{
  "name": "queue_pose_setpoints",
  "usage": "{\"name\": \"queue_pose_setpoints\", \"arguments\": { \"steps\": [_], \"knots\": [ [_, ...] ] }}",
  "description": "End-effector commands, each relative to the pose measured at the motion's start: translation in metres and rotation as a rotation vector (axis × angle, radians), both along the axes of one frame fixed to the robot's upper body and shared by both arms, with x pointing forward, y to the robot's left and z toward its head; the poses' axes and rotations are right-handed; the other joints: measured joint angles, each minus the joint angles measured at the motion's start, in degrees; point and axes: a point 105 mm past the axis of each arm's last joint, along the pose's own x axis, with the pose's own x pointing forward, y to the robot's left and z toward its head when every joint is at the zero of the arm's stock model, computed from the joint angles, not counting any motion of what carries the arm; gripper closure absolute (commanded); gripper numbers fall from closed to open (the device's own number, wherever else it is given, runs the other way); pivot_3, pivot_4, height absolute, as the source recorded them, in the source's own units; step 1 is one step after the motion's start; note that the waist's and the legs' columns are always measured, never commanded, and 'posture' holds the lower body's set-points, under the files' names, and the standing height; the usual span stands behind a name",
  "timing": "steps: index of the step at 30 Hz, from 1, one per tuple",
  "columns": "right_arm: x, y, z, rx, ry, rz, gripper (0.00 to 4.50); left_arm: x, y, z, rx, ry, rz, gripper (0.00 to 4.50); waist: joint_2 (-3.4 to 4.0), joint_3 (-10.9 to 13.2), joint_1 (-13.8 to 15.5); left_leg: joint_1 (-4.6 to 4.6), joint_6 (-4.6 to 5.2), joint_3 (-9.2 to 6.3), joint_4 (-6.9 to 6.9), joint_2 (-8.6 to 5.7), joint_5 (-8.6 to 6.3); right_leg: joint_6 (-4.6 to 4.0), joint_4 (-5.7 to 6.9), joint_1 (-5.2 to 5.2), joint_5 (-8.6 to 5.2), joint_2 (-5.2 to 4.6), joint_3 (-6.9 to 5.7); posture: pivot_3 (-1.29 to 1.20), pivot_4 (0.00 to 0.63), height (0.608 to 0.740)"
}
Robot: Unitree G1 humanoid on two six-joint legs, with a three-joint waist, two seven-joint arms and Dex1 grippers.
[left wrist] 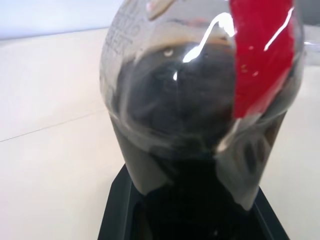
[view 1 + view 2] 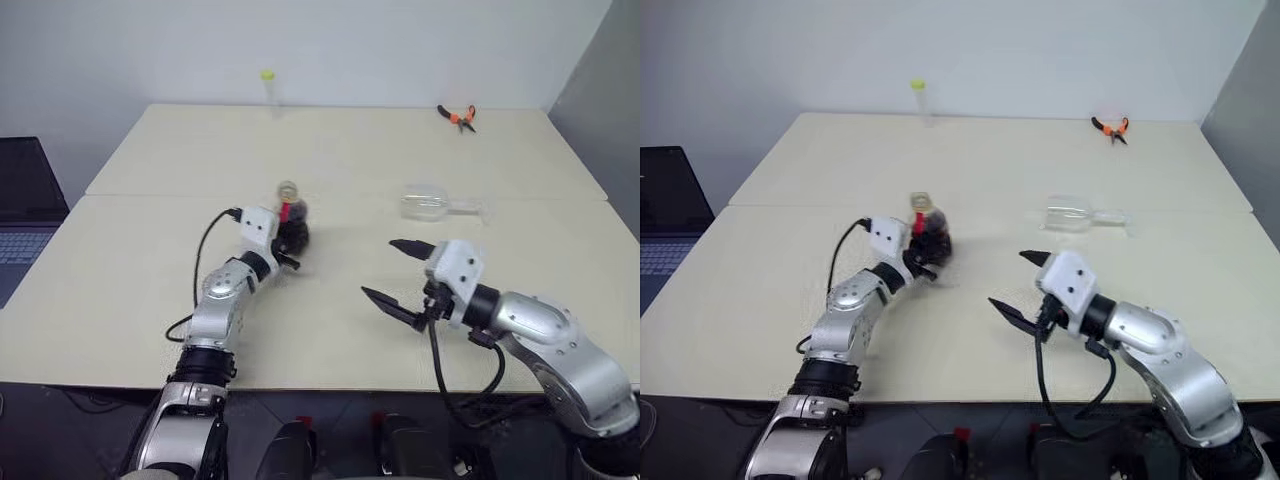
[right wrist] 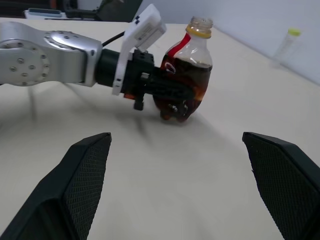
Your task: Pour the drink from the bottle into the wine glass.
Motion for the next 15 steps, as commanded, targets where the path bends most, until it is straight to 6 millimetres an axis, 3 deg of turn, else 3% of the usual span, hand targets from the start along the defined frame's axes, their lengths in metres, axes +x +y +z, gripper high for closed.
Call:
{"name": "queue_pose_setpoints", "arguments": {
  "steps": [1,11,15],
  "knots": [
    [0.000,0.007,0.004,-0.010,-0.009,0.044,0.00,0.010,0.025,0.024,0.004,-0.117,0.144,3.74,-0.04,0.0,0.1,-0.01,-0.01,-0.03,0.00,-0.02,0.00,-0.02,-0.01,0.00,0.01,-0.02,0.00,0.00,0.150,0.740],
    [0.002,0.018,0.006,0.001,-0.014,0.082,0.00,0.017,0.048,0.001,-0.030,-0.059,0.261,3.74,-0.04,0.0,0.1,-0.08,-0.14,-0.02,-0.04,-0.14,0.05,-0.03,-0.16,-0.03,0.03,-0.21,0.00,0.00,0.150,0.740],
    [0.000,0.019,0.006,0.006,-0.011,0.086,0.00,0.016,0.055,-0.004,-0.080,-0.044,0.290,2.38,-0.04,0.0,-0.1,0.04,-0.03,-0.01,-0.03,-0.07,-0.01,-0.02,0.03,-0.02,0.02,-0.14,0.00,0.00,0.150,0.740]
  ]
}}
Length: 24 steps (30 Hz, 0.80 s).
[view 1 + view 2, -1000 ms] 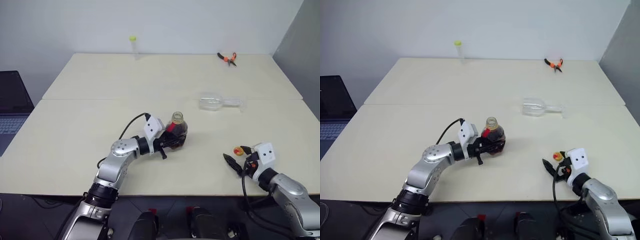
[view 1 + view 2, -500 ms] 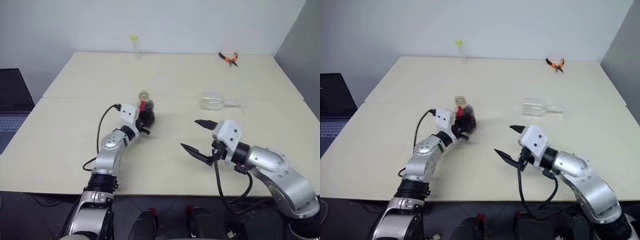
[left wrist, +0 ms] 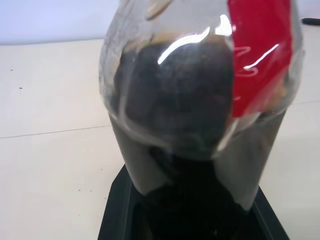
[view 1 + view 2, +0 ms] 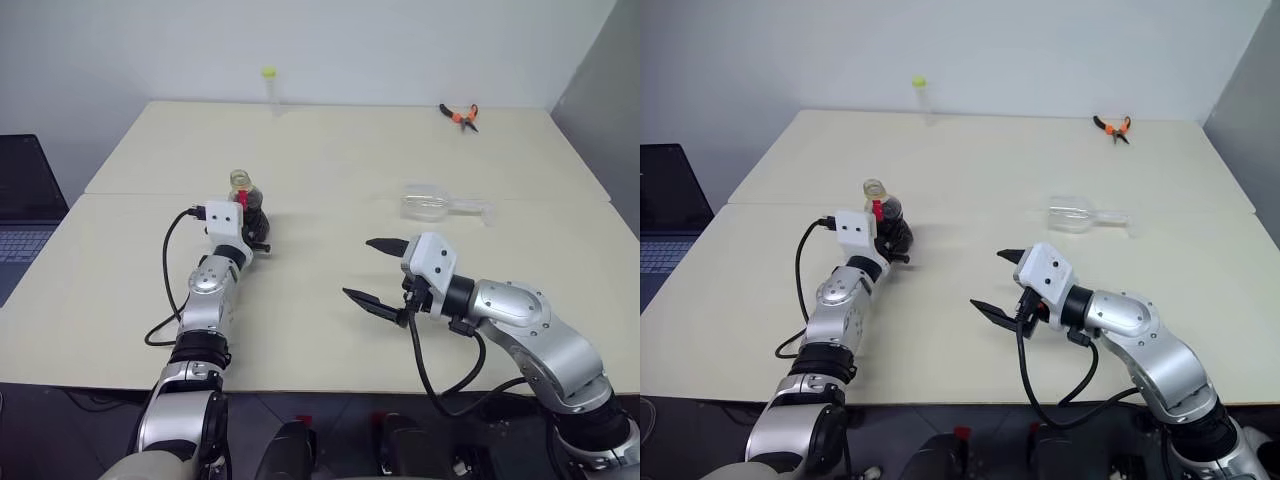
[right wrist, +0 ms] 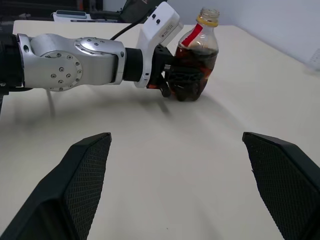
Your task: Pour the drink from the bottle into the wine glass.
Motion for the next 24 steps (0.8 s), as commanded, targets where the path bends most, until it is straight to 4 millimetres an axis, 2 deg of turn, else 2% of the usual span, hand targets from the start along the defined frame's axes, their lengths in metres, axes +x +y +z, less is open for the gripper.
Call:
{"name": "queue_pose_setpoints", "arguments": {
  "steps": [1,7,8,16,18,20,24],
  "knots": [
    [-0.007,0.004,0.008,0.013,-0.027,0.027,0.00,-0.001,0.011,0.000,-0.045,-0.011,0.048,2.02,0.00,0.0,-0.2,0.02,0.00,0.00,0.00,0.02,0.00,0.00,0.02,0.00,0.00,0.01,0.00,0.00,0.150,0.740],
    [-0.011,0.000,0.007,0.013,-0.019,0.017,0.00,-0.014,0.007,0.004,-0.040,-0.047,0.016,0.13,0.00,0.0,-0.4,0.05,-0.03,0.00,0.01,0.11,0.03,-0.06,0.05,-0.01,0.04,0.09,-0.01,0.00,0.150,0.740],
    [-0.012,-0.002,0.007,0.011,-0.016,0.010,0.00,-0.019,0.005,0.005,-0.030,-0.055,0.002,0.03,0.00,0.0,-0.4,0.04,-0.03,0.00,0.00,0.11,0.03,-0.07,0.05,-0.01,0.04,0.08,0.00,0.00,0.150,0.740],
    [-0.012,-0.031,-0.002,-0.007,-0.003,-0.132,0.00,-0.085,-0.012,-0.001,0.044,-0.010,-0.159,0.03,0.00,0.0,-0.2,-0.03,-0.21,0.04,-0.06,0.09,0.08,-0.07,-0.10,-0.01,0.04,-0.02,0.09,0.00,0.150,0.740],
    [-0.009,-0.037,0.002,0.038,-0.001,-0.171,0.00,-0.102,-0.019,-0.004,0.083,0.005,-0.211,0.03,0.00,0.0,-0.2,-0.02,-0.07,0.03,-0.05,0.10,0.00,-0.07,-0.09,-0.01,0.04,0.00,0.08,0.00,0.150,0.740],
    [-0.010,-0.036,0.013,0.140,-0.001,-0.169,0.00,-0.117,-0.026,-0.007,0.101,0.022,-0.256,0.03,0.00,0.0,-0.2,0.01,-0.06,0.02,-0.07,0.13,0.00,0.02,-0.10,0.02,-0.02,0.03,0.05,0.00,0.150,0.740],
    [-0.015,-0.029,0.023,0.214,0.000,-0.121,0.00,-0.124,-0.041,-0.003,0.097,0.019,-0.323,0.03,0.01,0.0,-0.1,0.07,-0.01,0.07,-0.02,0.19,0.05,0.12,-0.06,0.07,-0.08,0.12,0.02,0.00,0.150,0.740]
  ]
}}
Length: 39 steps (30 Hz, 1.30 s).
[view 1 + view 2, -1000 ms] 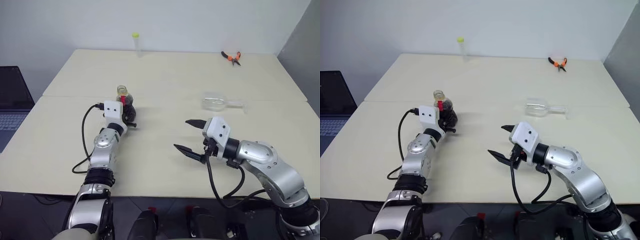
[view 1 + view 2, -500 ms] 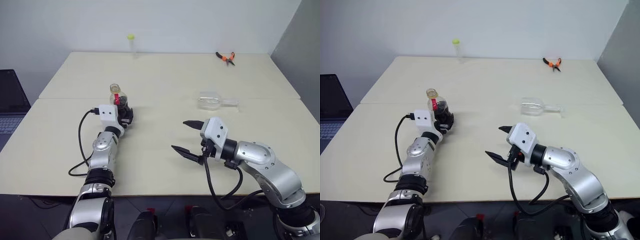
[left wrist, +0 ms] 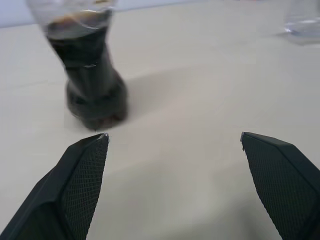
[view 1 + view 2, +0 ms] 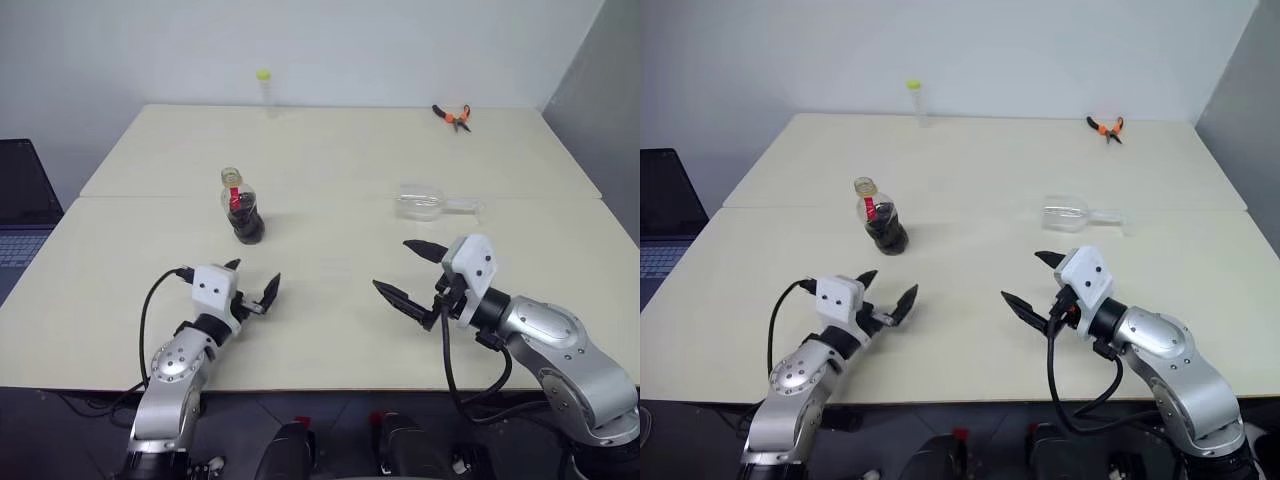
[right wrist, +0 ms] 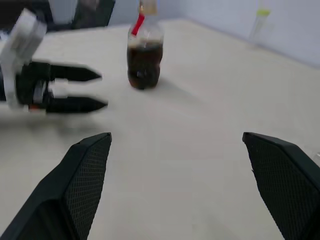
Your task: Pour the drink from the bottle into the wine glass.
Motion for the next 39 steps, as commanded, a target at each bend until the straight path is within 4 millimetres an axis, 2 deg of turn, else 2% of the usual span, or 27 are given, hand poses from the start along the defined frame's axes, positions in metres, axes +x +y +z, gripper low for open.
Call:
{"name": "queue_pose_setpoints", "arguments": {
  "steps": [1,4,5,7,9,11,15,20,28,36,39],
  "knots": [
    [-0.008,0.006,0.018,0.022,-0.077,0.047,0.00,-0.001,-0.016,0.025,-0.008,-0.080,-0.073,0.03,-0.01,0.0,0.1,0.00,0.03,0.04,0.01,-0.01,0.07,0.01,0.03,0.01,0.03,0.01,-0.05,0.00,0.150,0.740],
    [0.002,-0.006,0.008,-0.076,-0.107,-0.004,0.00,0.001,-0.034,0.036,-0.020,-0.089,-0.167,0.03,-0.01,0.0,0.2,0.01,0.07,0.08,0.02,-0.04,0.15,0.03,0.06,0.03,0.06,0.02,-0.09,0.00,0.150,0.740],
    [0.010,-0.015,0.003,-0.132,-0.125,-0.058,0.00,0.001,-0.041,0.039,-0.031,-0.081,-0.206,0.03,-0.01,0.0,0.3,0.01,0.07,0.10,0.02,-0.04,0.16,0.04,0.06,0.03,0.07,0.04,-0.09,0.00,0.150,0.740],
    [0.041,-0.049,-0.002,-0.297,-0.215,-0.274,0.00,0.006,-0.051,0.054,-0.067,-0.080,-0.287,0.03,-0.03,0.0,0.2,0.02,0.07,0.19,0.04,-0.08,0.17,0.05,0.06,0.05,0.07,0.06,-0.08,0.00,0.150,0.740],
    [0.058,-0.067,0.003,-0.357,-0.285,-0.409,0.00,0.011,-0.054,0.066,-0.092,-0.080,-0.319,0.03,-0.04,0.0,0.1,-0.01,0.07,0.30,0.03,-0.13,0.20,0.07,0.07,0.00,0.09,0.08,-0.05,0.00,0.150,0.740],
    [0.070,-0.078,0.007,-0.421,-0.350,-0.492,0.00,0.015,-0.057,0.075,-0.078,-0.083,-0.368,0.03,-0.04,0.0,-0.1,-0.02,0.02,0.31,-0.03,-0.11,0.24,0.06,0.07,-0.04,0.08,0.07,-0.02,0.00,0.150,0.740],
    [0.099,-0.096,-0.004,-0.657,-0.450,-0.612,0.00,0.027,-0.058,0.090,0.003,-0.111,-0.437,0.03,-0.03,0.0,-0.3,-0.01,-0.06,0.35,-0.13,-0.04,0.26,-0.03,0.08,-0.10,0.06,0.10,0.02,0.00,0.150,0.740],
    [0.137,-0.104,-0.019,-0.940,-0.550,-0.687,0.00,0.037,-0.060,0.093,0.066,-0.145,-0.459,0.03,-0.04,0.0,-0.3,-0.01,-0.07,0.42,-0.13,-0.09,0.27,-0.29,0.06,-0.10,0.20,0.10,0.07,0.00,0.150,0.740],
    [0.183,-0.112,-0.031,-1.144,-0.612,-0.753,0.00,0.038,-0.073,0.092,0.069,-0.166,-0.501,0.03,-0.08,0.1,-0.2,-0.09,-0.21,0.53,-0.11,-0.16,0.35,-0.32,-0.02,-0.14,0.23,0.04,0.13,0.00,0.150,0.740],
    [0.203,-0.113,-0.033,-1.239,-0.624,-0.757,0.00,0.038,-0.077,0.093,0.058,-0.173,-0.508,0.03,-0.07,0.1,-0.4,-0.09,-0.18,0.55,-0.20,-0.15,0.33,-0.33,-0.01,-0.17,0.23,0.05,0.16,0.00,0.150,0.740],
    [0.205,-0.108,-0.031,-1.230,-0.635,-0.756,0.66,0.038,-0.078,0.094,0.050,-0.175,-0.505,0.00,-0.07,0.1,-0.5,-0.08,-0.17,0.55,-0.19,-0.15,0.32,-0.33,0.02,-0.17,0.23,0.05,0.17,0.00,0.150,0.740]
  ]
}}
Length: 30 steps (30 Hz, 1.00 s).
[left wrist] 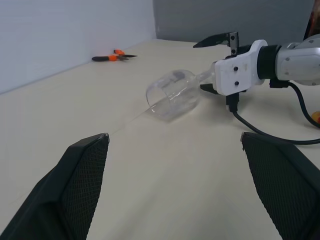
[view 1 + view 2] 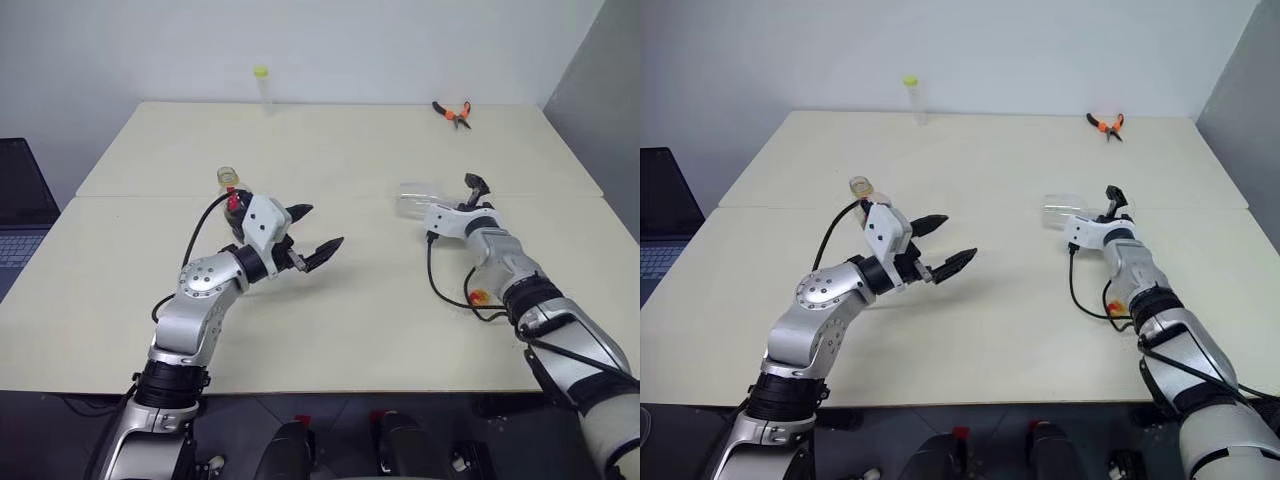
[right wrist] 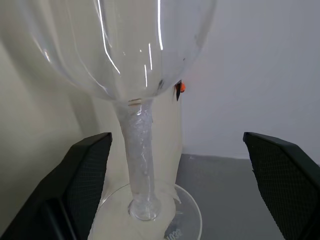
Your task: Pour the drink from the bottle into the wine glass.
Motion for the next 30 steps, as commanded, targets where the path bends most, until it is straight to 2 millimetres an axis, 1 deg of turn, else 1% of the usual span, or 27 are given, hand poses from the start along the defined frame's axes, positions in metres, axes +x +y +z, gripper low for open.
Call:
{"name": "queue_pose_setpoints", "arguments": {
  "steps": [1,5,7,10,11,14,15,18,20,22,23,24,25,27,28,30],
  "knots": [
    [0.004,0.007,0.014,-0.021,-0.052,0.025,0.92,-0.003,-0.003,0.014,-0.010,-0.055,-0.010,0.00,0.00,0.0,-0.1,0.00,0.01,0.00,0.00,0.00,-0.01,0.00,0.02,0.00,0.00,0.00,0.00,0.00,0.150,0.740],
    [0.003,0.010,0.008,0.003,-0.045,0.022,2.32,0.000,-0.001,0.015,-0.016,-0.054,0.007,0.00,0.00,0.0,-0.3,0.02,0.03,-0.05,0.01,0.02,-0.01,0.00,0.06,0.00,0.00,0.01,-0.01,0.00,0.150,0.740],
    [0.003,0.011,0.009,0.012,-0.053,0.020,2.98,0.002,0.001,0.016,-0.020,-0.054,0.014,0.00,0.00,0.0,-0.4,0.03,0.03,-0.05,0.01,0.02,-0.02,0.00,0.07,0.00,0.00,0.02,-0.01,0.00,0.150,0.740],
    [0.004,0.011,0.018,0.032,-0.094,0.018,4.06,0.003,0.002,0.018,-0.037,-0.051,0.026,0.00,0.00,0.0,-0.5,0.02,0.04,-0.07,0.01,0.02,-0.02,0.00,0.08,0.00,0.00,0.03,-0.02,0.00,0.150,0.740],
    [0.003,0.010,0.021,0.042,-0.108,0.016,4.35,0.003,0.002,0.018,-0.038,-0.051,0.028,0.00,0.02,0.0,-0.5,0.01,0.03,-0.07,0.02,0.01,-0.02,0.00,0.08,0.00,0.00,0.03,-0.02,0.00,0.150,0.740],
    [0.001,0.004,0.035,0.081,-0.160,0.012,4.39,0.003,0.003,0.016,-0.040,-0.049,0.038,0.00,0.03,0.0,-0.7,0.01,0.03,-0.05,0.02,0.01,-0.02,0.00,0.08,0.00,0.00,0.03,-0.01,0.00,0.150,0.740],
    [-0.001,0.003,0.043,0.107,-0.187,0.017,4.39,0.002,0.004,0.016,-0.040,-0.051,0.047,0.00,0.04,0.0,-0.7,0.00,0.03,-0.07,0.02,0.00,-0.02,0.00,0.08,0.00,0.00,0.03,-0.02,0.00,0.150,0.740],
    [-0.015,0.003,0.066,0.247,-0.252,0.062,4.39,0.002,0.010,0.016,-0.040,-0.062,0.086,0.00,0.05,0.0,-0.6,-0.07,0.03,-0.11,0.02,-0.02,-0.02,0.00,0.05,-0.03,0.00,0.02,-0.03,0.00,0.150,0.740],
    [-0.031,0.008,0.073,0.430,-0.271,0.121,4.39,0.003,0.019,0.016,-0.045,-0.083,0.128,0.00,0.05,0.0,-0.5,-0.08,0.03,-0.24,0.01,0.00,-0.03,0.01,0.03,-0.03,-0.01,-0.01,-0.01,0.00,0.150,0.740],
    [-0.054,0.023,0.077,0.669,-0.260,0.255,4.39,-0.002,0.026,0.012,-0.034,-0.087,0.114,0.00,0.05,0.0,-0.4,-0.09,0.05,-0.32,0.01,0.06,-0.08,0.01,0.01,-0.03,-0.01,-0.04,-0.02,0.00,0.150,0.740],
    [-0.064,0.027,0.076,0.766,-0.241,0.288,4.39,-0.005,0.028,0.010,-0.032,-0.079,0.094,0.00,0.05,0.0,-0.5,-0.08,0.05,-0.34,-0.03,0.11,-0.09,0.01,-0.04,-0.03,-0.01,-0.04,-0.05,0.00,0.150,0.740],
    [-0.076,0.037,0.073,0.886,-0.197,0.348,4.39,-0.010,0.030,0.008,-0.033,-0.056,0.065,0.00,0.08,0.0,-0.6,-0.05,0.01,-0.35,-0.03,0.19,-0.13,0.01,-0.02,-0.03,-0.01,-0.02,-0.01,0.00,0.150,0.740],
    [-0.088,0.047,0.066,1.012,-0.132,0.402,4.39,-0.014,0.034,0.009,-0.034,-0.056,0.043,0.00,0.10,0.1,-0.6,-0.03,0.02,-0.36,-0.04,0.19,-0.14,0.01,0.03,-0.04,-0.01,-0.02,-0.01,0.00,0.150,0.740],
    [-0.107,0.065,0.053,1.183,-0.031,0.484,4.39,-0.019,0.043,0.009,-0.029,-0.037,0.025,0.00,0.11,0.1,-0.7,0.01,0.03,-0.40,-0.04,0.22,-0.14,0.00,0.07,-0.02,-0.02,-0.01,-0.03,0.00,0.150,0.740],
    [-0.113,0.072,0.047,1.243,0.008,0.510,4.39,-0.022,0.047,0.009,-0.025,-0.027,0.015,0.00,0.13,0.1,-0.8,0.03,0.04,-0.42,-0.02,0.22,-0.14,0.00,0.10,0.00,-0.01,-0.01,-0.04,0.00,0.150,0.740],
    [-0.120,0.081,0.038,1.303,0.050,0.543,4.39,-0.026,0.051,0.011,-0.013,-0.011,-0.012,0.00,0.16,0.1,-0.7,0.05,0.05,-0.44,0.03,0.19,-0.14,0.00,0.11,0.02,-0.02,0.00,-0.05,0.00,0.150,0.740]
  ]
}}
